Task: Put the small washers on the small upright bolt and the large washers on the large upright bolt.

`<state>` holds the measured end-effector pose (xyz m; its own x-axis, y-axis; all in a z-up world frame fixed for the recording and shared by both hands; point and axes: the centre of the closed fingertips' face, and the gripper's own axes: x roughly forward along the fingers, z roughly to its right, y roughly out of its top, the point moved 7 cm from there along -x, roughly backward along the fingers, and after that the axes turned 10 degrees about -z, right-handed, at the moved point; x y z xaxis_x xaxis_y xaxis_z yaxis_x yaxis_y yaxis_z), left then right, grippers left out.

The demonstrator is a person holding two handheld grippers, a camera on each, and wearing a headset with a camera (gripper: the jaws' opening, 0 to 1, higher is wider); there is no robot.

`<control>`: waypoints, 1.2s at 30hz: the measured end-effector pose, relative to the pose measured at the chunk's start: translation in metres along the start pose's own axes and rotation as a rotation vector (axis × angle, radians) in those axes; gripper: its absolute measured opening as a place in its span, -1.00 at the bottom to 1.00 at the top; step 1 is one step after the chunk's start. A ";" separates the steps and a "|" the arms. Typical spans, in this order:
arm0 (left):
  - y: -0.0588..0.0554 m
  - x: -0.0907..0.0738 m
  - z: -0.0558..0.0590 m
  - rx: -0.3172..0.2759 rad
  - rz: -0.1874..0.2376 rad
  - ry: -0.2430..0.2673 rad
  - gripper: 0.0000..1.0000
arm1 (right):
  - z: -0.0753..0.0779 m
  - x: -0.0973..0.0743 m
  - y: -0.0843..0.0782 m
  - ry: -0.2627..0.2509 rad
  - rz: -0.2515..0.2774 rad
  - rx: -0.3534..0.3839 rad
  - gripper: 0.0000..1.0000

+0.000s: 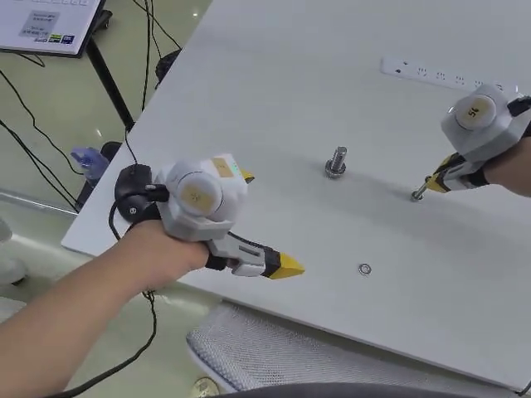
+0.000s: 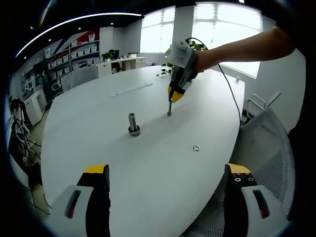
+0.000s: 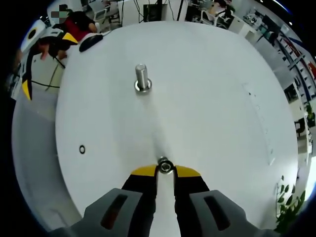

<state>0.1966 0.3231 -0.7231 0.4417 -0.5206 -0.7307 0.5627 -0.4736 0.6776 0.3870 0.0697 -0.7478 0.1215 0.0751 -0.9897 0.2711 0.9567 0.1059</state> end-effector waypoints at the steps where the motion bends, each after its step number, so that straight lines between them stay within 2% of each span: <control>1: 0.000 0.000 0.000 0.001 0.001 0.001 0.93 | 0.000 0.000 0.000 -0.001 -0.002 -0.001 -0.74; 7: 0.000 -0.001 -0.001 -0.001 0.001 0.000 0.91 | -0.003 0.005 -0.001 0.002 -0.011 -0.001 -0.74; 10: 0.001 -0.003 0.000 -0.003 0.021 0.004 0.91 | -0.003 0.008 -0.001 0.004 -0.016 -0.006 -0.74; 29: -0.006 -0.002 0.000 -0.007 -0.005 -0.010 0.85 | 0.000 0.045 -0.002 0.011 -0.043 -0.006 -0.74; 36: -0.010 -0.001 -0.003 -0.010 -0.010 -0.010 0.83 | -0.002 0.048 -0.001 0.015 -0.052 -0.006 -0.74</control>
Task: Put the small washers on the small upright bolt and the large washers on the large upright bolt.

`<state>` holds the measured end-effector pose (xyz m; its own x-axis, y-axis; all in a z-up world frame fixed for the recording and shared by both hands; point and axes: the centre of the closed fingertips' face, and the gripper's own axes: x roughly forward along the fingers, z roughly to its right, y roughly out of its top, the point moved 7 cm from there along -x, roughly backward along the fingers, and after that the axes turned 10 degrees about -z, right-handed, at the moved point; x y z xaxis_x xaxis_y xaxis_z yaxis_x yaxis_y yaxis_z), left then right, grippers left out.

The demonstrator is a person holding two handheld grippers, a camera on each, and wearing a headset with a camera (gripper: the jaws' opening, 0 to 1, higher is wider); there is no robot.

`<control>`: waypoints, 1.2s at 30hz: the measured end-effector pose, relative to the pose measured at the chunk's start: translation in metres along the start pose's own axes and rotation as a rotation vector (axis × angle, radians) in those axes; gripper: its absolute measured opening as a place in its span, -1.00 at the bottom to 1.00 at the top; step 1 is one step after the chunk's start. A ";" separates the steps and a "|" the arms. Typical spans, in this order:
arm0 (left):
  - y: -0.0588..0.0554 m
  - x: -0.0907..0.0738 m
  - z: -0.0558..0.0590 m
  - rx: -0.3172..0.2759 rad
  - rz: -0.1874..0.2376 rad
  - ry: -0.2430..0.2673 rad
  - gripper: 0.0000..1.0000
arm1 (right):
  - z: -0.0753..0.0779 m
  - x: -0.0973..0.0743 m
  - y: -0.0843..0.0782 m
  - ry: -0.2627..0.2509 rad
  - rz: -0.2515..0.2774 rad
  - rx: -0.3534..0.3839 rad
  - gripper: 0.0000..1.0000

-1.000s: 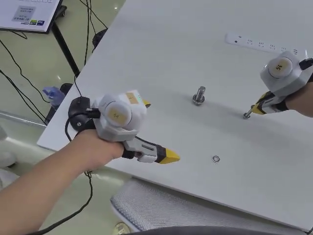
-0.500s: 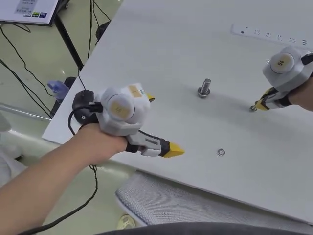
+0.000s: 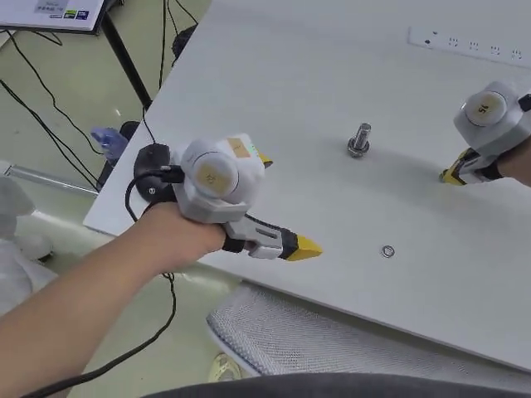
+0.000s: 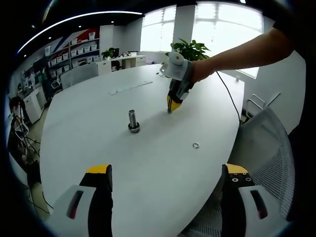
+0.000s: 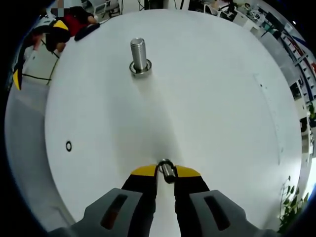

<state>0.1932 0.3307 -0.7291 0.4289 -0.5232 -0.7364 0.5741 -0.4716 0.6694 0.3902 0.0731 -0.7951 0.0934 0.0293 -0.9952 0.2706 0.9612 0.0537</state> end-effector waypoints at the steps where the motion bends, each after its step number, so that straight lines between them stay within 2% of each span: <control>1: 0.000 0.000 -0.001 -0.002 -0.001 0.001 0.83 | 0.000 0.000 0.000 0.001 -0.001 -0.002 -0.74; 13: -0.003 0.001 0.001 -0.004 -0.007 0.000 0.80 | 0.002 0.002 0.001 0.011 -0.001 0.001 -0.73; 23: -0.001 -0.001 0.002 -0.023 0.014 0.001 0.80 | 0.004 0.004 0.002 0.014 0.001 -0.004 -0.70; 31: -0.001 -0.001 0.003 -0.017 0.013 -0.002 0.79 | 0.000 -0.004 0.001 0.016 -0.002 -0.006 -0.63; 36: 0.003 -0.003 0.003 -0.012 0.016 0.000 0.79 | 0.000 -0.016 0.005 0.000 0.021 -0.018 -0.63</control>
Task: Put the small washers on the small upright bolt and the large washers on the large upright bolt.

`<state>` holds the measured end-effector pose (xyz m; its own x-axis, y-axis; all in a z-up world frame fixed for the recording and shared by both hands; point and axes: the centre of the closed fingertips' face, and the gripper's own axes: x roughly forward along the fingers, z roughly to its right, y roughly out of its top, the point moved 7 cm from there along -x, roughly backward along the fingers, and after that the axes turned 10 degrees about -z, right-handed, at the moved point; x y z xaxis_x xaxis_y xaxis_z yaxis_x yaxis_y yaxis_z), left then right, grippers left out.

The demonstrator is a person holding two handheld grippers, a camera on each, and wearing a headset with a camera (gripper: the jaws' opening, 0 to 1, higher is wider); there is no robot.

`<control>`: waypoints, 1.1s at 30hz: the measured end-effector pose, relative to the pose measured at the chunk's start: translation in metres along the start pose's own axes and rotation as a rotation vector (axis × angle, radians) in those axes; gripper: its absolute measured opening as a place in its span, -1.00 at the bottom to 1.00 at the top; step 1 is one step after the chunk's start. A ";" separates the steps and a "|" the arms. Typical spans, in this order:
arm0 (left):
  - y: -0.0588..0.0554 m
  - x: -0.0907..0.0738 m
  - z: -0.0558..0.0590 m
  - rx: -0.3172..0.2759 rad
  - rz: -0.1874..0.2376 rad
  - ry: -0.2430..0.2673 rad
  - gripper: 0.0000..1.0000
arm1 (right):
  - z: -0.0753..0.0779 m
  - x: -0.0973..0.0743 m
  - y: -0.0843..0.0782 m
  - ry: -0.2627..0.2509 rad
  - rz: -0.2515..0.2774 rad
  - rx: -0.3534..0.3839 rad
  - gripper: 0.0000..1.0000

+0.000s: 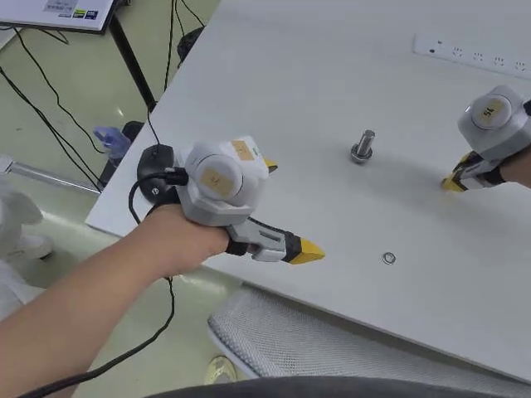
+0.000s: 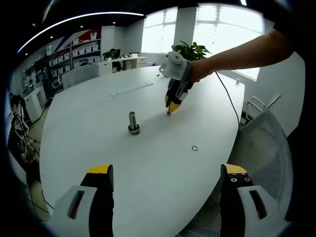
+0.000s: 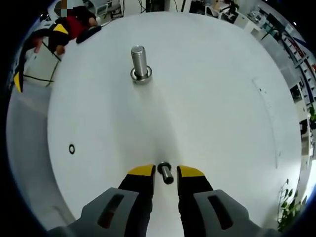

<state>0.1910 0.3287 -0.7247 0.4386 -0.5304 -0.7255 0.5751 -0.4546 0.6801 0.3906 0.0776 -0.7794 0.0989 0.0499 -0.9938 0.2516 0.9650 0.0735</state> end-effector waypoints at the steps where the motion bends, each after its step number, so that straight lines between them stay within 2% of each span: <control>1: 0.001 0.000 0.000 0.001 -0.001 0.000 0.79 | 0.000 -0.002 0.001 0.000 0.001 0.000 -0.62; 11: 0.003 -0.005 -0.003 0.015 0.003 0.021 0.84 | -0.004 -0.032 0.019 -0.024 0.044 -0.036 -0.59; 14: 0.002 -0.005 -0.004 0.010 0.005 0.021 0.85 | -0.009 -0.038 0.025 0.003 0.070 -0.027 -0.56; 22: 0.000 -0.005 -0.003 0.013 -0.002 0.020 0.87 | -0.039 -0.052 0.037 0.016 0.098 -0.113 -0.52; 24: -0.001 -0.005 -0.003 0.013 -0.005 0.022 0.88 | -0.034 -0.049 0.040 0.021 0.101 -0.137 -0.49; 33: -0.002 -0.008 -0.002 0.020 -0.002 0.031 0.88 | -0.075 -0.060 0.045 0.042 0.126 -0.199 -0.45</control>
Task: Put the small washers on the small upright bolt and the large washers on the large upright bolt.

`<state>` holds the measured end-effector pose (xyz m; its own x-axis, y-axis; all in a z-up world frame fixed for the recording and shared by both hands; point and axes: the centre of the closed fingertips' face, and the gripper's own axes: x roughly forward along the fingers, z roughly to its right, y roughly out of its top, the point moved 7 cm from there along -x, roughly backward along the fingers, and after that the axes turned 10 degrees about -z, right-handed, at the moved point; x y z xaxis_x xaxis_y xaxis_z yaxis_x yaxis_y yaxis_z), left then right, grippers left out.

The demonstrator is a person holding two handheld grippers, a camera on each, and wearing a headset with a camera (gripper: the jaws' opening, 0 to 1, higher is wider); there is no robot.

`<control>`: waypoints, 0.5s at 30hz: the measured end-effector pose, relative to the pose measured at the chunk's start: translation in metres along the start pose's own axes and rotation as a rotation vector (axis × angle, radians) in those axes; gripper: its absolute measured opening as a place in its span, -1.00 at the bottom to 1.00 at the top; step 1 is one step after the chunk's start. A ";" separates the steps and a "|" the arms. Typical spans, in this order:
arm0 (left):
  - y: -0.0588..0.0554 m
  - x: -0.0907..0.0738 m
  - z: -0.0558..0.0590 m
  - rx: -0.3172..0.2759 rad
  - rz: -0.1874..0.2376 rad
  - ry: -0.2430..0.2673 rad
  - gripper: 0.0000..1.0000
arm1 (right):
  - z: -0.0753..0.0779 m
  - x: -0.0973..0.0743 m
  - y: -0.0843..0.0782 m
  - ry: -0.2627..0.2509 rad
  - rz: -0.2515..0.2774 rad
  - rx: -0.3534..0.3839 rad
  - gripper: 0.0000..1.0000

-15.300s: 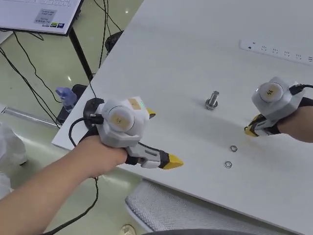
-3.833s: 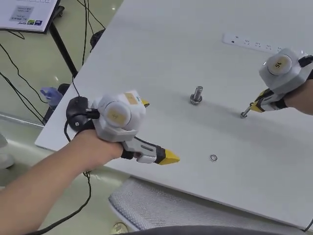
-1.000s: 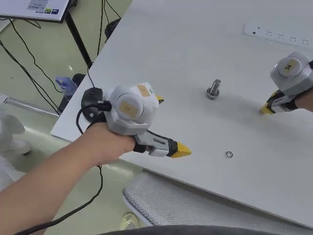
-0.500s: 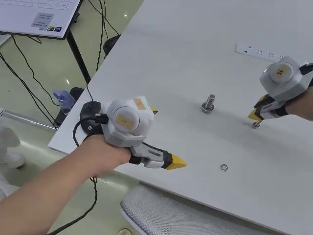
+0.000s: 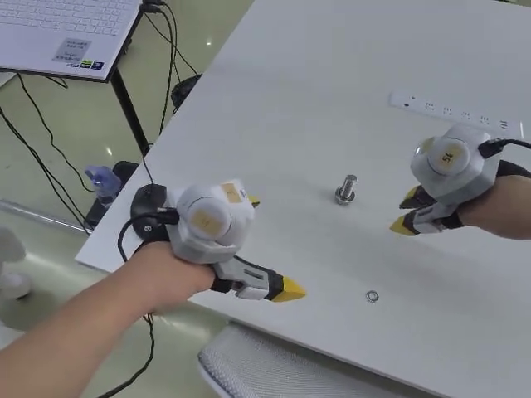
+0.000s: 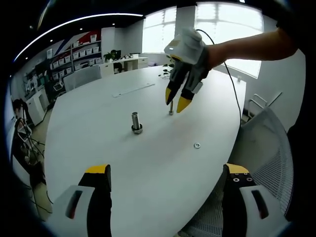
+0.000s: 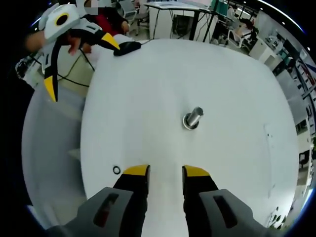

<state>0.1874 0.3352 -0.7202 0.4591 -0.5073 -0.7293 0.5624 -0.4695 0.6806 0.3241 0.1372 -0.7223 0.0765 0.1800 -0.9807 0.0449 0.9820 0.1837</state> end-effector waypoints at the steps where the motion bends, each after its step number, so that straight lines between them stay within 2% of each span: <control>1: 0.000 0.000 0.000 0.001 0.001 0.001 0.88 | -0.003 -0.001 0.001 0.000 0.001 -0.005 -0.44; 8: -0.001 -0.001 0.001 -0.001 -0.004 0.007 0.87 | -0.029 -0.002 0.007 0.034 0.030 -0.035 -0.40; 15: -0.001 0.002 0.001 0.000 -0.006 0.006 0.85 | -0.047 0.004 0.004 0.059 0.041 -0.038 -0.39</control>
<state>0.1870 0.3341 -0.7226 0.4601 -0.4998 -0.7338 0.5653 -0.4724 0.6762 0.2774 0.1442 -0.7282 0.0190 0.2225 -0.9748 0.0045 0.9749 0.2226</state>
